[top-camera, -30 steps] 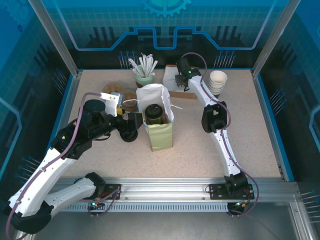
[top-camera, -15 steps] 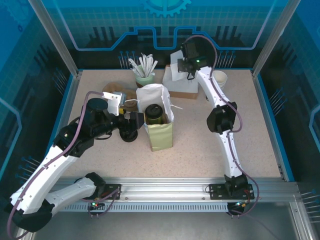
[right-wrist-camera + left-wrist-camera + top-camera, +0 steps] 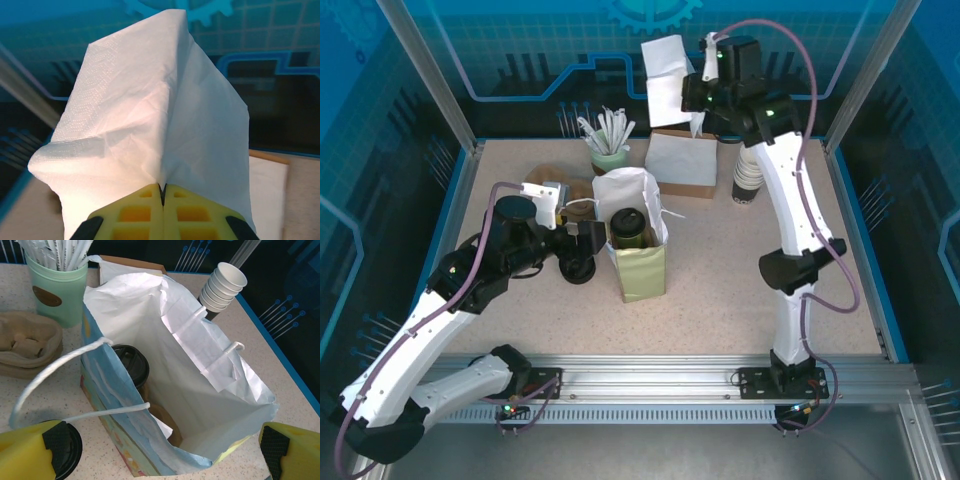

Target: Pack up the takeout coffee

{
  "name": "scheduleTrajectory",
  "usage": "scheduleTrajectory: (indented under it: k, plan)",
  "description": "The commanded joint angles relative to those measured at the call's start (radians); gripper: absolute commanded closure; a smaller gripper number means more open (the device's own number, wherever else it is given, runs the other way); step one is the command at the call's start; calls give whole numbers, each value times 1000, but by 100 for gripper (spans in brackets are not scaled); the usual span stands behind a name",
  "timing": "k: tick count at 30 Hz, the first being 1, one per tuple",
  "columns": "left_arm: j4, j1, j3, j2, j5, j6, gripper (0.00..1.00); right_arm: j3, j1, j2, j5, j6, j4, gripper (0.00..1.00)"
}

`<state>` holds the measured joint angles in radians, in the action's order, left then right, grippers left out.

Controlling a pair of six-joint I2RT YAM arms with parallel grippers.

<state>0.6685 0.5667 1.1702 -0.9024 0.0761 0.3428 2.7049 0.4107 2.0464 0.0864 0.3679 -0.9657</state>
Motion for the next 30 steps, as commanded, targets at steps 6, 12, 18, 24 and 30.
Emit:
scheduleTrajectory:
  k: [6, 12, 18, 24, 30]
  plan:
    - [-6, -2, -15, 28, 53, 27, 1, -189, 20, -230, -364, 280, 20, 93]
    - [5, -3, 3, 35, 59, 21, 1, -237, 58, -298, -542, 400, 74, 98]
    - [-3, -3, 0, 50, 51, 34, 1, -432, 118, -406, -531, 453, 184, 100]
    - [5, -2, -17, 78, 59, 34, 1, -680, 172, -522, -479, 493, 301, 100]
    - [5, -2, -27, 90, 61, 33, 1, -869, 215, -594, -394, 507, 362, 100]
